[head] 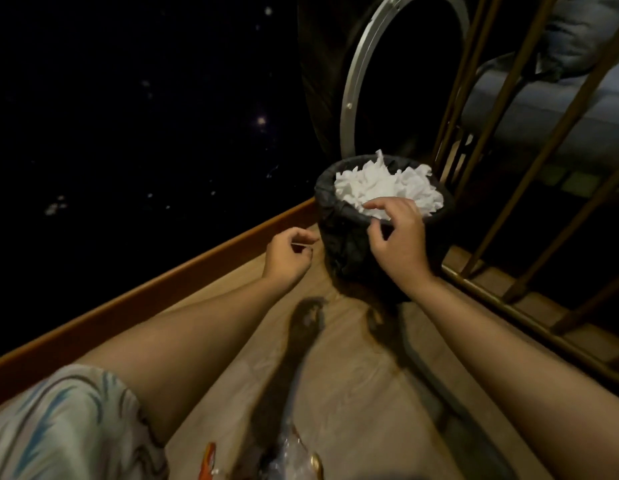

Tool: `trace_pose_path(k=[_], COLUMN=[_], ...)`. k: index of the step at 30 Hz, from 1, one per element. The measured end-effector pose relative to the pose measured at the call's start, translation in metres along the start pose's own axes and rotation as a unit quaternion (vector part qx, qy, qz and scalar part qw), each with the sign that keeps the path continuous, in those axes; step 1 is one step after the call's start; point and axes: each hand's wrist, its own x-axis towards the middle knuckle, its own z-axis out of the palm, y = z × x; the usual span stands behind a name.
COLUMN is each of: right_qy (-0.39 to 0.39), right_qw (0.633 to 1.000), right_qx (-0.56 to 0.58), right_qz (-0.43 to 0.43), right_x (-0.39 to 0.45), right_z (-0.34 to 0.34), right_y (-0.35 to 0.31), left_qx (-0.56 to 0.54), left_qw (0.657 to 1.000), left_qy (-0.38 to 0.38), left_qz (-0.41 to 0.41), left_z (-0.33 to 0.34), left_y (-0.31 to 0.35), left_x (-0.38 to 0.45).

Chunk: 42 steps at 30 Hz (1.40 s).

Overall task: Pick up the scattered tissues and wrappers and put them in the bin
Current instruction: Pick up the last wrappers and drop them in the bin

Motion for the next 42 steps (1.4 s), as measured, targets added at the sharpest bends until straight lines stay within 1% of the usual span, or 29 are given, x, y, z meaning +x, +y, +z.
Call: trace_pose_path(k=[2,3,6,9,11,12,13,15,17,18,20,22,23,26,28,30,31,32,35,36,37,38,39,40,42], right_qy=[-0.043,-0.072,-0.164,-0.285,-0.396,-0.458,-0.516,-0.605,-0.645,-0.652,-0.66,-0.671,-0.671,-0.654,-0.614,-0.581,-0.578,-0.582,-0.623,-0.619,-0.609,-0.593,-0.575,-0.554,-0.51], right_qw=[0.998,0.997,0.985,0.956,0.914,0.884,0.852,0.796,0.761,0.753,0.742,0.724,0.718,0.715,0.74,0.773,0.781,0.785,0.771,0.778,0.788,0.801,0.814,0.828,0.855], right_qx=[0.006,0.015,0.052,0.074,0.077,0.067,0.044,-0.018,-0.045,-0.049,-0.054,-0.061,-0.063,-0.07,-0.054,0.003,0.021,0.03,0.054,0.068,0.078,0.082,0.082,0.083,0.092], right_qz=[-0.036,-0.039,-0.012,0.013,0.052,0.074,0.078,0.02,-0.05,-0.074,-0.107,-0.147,-0.172,-0.237,-0.27,-0.254,-0.234,-0.209,-0.115,-0.083,-0.051,-0.032,-0.026,-0.022,0.01], right_x=[-0.018,-0.029,-0.067,-0.117,-0.154,-0.173,-0.191,-0.224,-0.253,-0.264,-0.281,-0.292,-0.297,-0.31,-0.313,-0.314,-0.312,-0.309,-0.3,-0.298,-0.296,-0.293,-0.291,-0.288,-0.281], right_z=[0.008,0.013,0.025,0.035,0.04,0.041,0.042,0.042,0.041,0.04,0.044,0.051,0.056,0.065,0.065,0.066,0.066,0.066,0.065,0.064,0.063,0.061,0.06,0.059,0.055], right_y=[-0.014,-0.02,-0.032,-0.035,-0.035,-0.036,-0.037,-0.04,-0.045,-0.051,-0.058,-0.061,-0.059,-0.045,-0.036,-0.031,-0.031,-0.033,-0.038,-0.04,-0.043,-0.046,-0.048,-0.049,-0.05], left_qx=[0.004,0.004,-0.022,-0.064,-0.043,-0.017,0.015,0.096,0.156,0.183,0.24,0.277,0.285,0.281,0.276,0.249,0.22,0.185,0.109,0.064,-0.005,-0.084,-0.17,-0.253,-0.421], left_qw=[1.0,0.999,0.996,0.987,0.983,0.981,0.981,0.975,0.961,0.953,0.938,0.928,0.928,0.941,0.947,0.959,0.969,0.978,0.99,0.989,0.984,0.967,0.938,0.895,0.777], left_qy=[-0.018,-0.024,-0.029,-0.023,-0.054,-0.074,-0.091,-0.121,-0.163,-0.185,-0.227,-0.24,-0.235,-0.186,-0.165,-0.138,-0.114,-0.086,-0.025,-0.015,-0.006,0.003,0.008,0.011,0.011], left_qz=[-0.016,-0.024,-0.084,-0.147,-0.172,-0.177,-0.172,-0.159,-0.163,-0.152,-0.103,-0.058,-0.043,-0.006,0.006,-0.011,-0.022,-0.034,-0.089,-0.129,-0.178,-0.24,-0.303,-0.367,-0.469], left_z=[-0.012,-0.019,-0.036,-0.053,-0.067,-0.073,-0.078,-0.087,-0.091,-0.092,-0.094,-0.095,-0.094,-0.09,-0.087,-0.082,-0.079,-0.075,-0.058,-0.05,-0.042,-0.032,-0.025,-0.017,-0.007], left_y=[-0.017,-0.025,-0.053,-0.083,-0.106,-0.119,-0.132,-0.15,-0.158,-0.164,-0.177,-0.192,-0.197,-0.208,-0.213,-0.215,-0.213,-0.21,-0.192,-0.185,-0.175,-0.167,-0.156,-0.148,-0.133], left_x=[-0.021,-0.032,-0.073,-0.123,-0.16,-0.18,-0.198,-0.235,-0.265,-0.278,-0.303,-0.324,-0.333,-0.355,-0.362,-0.362,-0.358,-0.353,-0.327,-0.317,-0.307,-0.296,-0.285,-0.274,-0.256])
